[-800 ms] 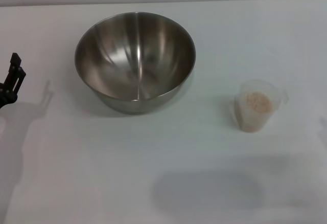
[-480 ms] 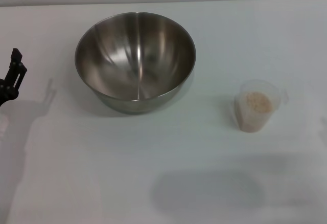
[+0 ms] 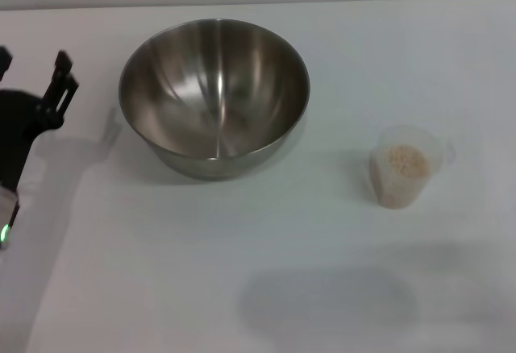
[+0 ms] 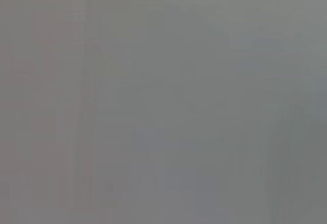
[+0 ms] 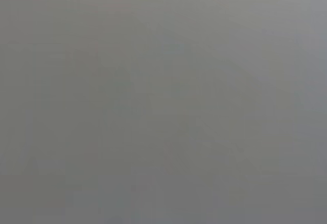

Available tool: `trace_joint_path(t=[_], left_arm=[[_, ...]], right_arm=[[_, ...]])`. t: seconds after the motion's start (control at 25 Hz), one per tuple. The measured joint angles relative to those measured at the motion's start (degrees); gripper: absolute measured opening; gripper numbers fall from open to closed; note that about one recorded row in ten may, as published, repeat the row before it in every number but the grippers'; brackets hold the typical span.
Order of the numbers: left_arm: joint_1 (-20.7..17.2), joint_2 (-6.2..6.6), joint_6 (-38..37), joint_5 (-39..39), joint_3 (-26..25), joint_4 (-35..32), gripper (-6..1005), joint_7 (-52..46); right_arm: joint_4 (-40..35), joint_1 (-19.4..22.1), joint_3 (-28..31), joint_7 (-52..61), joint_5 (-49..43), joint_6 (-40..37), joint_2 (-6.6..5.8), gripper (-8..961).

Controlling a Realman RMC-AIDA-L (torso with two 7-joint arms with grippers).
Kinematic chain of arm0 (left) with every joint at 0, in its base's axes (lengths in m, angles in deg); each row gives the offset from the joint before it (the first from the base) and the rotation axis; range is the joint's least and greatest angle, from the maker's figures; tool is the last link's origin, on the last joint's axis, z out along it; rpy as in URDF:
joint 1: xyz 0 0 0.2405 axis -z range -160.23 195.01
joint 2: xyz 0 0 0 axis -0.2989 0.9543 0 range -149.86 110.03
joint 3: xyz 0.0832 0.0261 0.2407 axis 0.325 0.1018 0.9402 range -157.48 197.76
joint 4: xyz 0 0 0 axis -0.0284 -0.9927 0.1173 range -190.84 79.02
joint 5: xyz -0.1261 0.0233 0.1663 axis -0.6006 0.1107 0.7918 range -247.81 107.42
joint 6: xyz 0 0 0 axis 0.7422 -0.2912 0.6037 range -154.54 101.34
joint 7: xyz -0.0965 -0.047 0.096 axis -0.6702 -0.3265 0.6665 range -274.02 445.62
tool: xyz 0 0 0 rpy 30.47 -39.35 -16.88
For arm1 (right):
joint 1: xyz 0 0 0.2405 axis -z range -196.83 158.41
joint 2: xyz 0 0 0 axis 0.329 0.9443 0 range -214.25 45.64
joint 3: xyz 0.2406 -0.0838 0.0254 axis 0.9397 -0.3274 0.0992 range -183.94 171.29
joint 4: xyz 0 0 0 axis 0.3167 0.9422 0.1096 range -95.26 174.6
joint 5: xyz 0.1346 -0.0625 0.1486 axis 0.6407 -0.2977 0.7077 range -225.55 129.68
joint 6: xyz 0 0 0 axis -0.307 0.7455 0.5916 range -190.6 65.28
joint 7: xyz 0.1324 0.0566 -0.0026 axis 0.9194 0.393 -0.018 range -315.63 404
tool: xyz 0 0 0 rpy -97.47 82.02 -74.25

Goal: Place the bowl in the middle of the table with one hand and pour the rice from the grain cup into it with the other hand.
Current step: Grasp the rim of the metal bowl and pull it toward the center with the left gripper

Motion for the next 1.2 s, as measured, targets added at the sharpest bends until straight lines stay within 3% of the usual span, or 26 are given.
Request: trace_joint_path(t=[0.04, 0.12, 0.24, 0.4, 0.48, 0.52, 0.6, 0.68, 0.72, 0.8, 0.88, 0.92, 1.0, 1.04, 1.08, 1.2], left_arm=[[0.0, 0.0, 0.0, 0.0, 0.0, 0.0, 804, 0.0], [0.2, 3.03, 6.9, 2.1, -0.9, 8.4, 804, -0.1], [-0.2, 4.86, 11.9, 4.9, -2.4, 15.0, 805, 0.0], [-2.4, 5.47, 23.2, 12.3, -8.5, 25.9, 805, -0.1], [-4.4, 5.16, 36.1, 17.3, -13.4, 36.3, 805, -0.3], [-4.4, 5.16, 36.1, 17.3, -13.4, 36.3, 806, -0.3], [-5.2, 4.84, 46.8, 19.7, -16.0, 43.3, 806, -0.4], [-5.6, 4.72, 61.4, 20.1, -18.5, 52.5, 806, -0.5], [-5.6, 4.72, 61.4, 20.1, -18.5, 52.5, 806, -0.5], [-5.4, 4.39, 70.0, 19.7, -20.3, 57.3, 806, -0.5], [-4.5, 3.26, 84.0, 18.6, -24.0, 63.9, 806, 0.0], [-4.5, 3.26, 84.0, 18.6, -24.0, 63.9, 807, 0.0], [-3.1, 1.59, 95.4, 18.3, -27.1, 68.0, 807, 1.3], [-3.1, 1.59, 95.4, 18.3, -27.1, 68.0, 807, 1.3], [-2.1, 0.51, 99.8, 17.9, -29.2, 68.6, 807, 2.4], [0.0, -0.36, 104.7, 16.1, -31.9, 67.8, 807, 4.6]], right_arm=[[-0.1, 0.1, 0.1, 0.0, 0.3, 0.0, 0.0, 814], [-0.4, 0.1, 0.3, 0.0, 0.9, 0.4, 0.0, 814], [-0.6, 0.2, 0.3, 0.1, 1.1, 1.3, 0.04, 814], [-0.6, 0.2, 0.3, 0.1, 1.1, 1.5, 0.04, 814], [-0.6, 0.2, 0.3, 0.1, 1.1, 1.5, 0.04, 814], [-0.6, 0.2, 0.3, 0.1, 1.1, 1.5, 0.04, 814], [-0.6, 0.2, 0.3, 0.1, 1.1, 1.6, 0.03, 814], [-0.5, 0.2, 0.3, 0.1, 1.1, 1.9, 0.01, 815], [-0.5, 0.2, 0.3, 0.1, 1.1, 1.9, 0.01, 815], [-0.4, 0.2, 0.3, 0.1, 1.1, 1.9, 0.0, 815], [-0.4, 0.2, 0.3, 0.1, 1.1, 1.9, 0.0, 815], [-0.4, 0.2, 0.3, 0.1, 1.1, 1.9, 0.0, 815], [-0.2, 0.2, 0.0, 0.1, 1.1, 1.9, 0.03, 815], [-0.2, 0.2, 0.0, 0.1, 1.1, 1.9, 0.03, 815], [-0.2, 0.2, -0.2, 0.1, 1.1, 2.0, 0.05, 815], [-0.2, 0.1, -0.3, 0.1, 1.1, 2.0, 0.06, 815]])
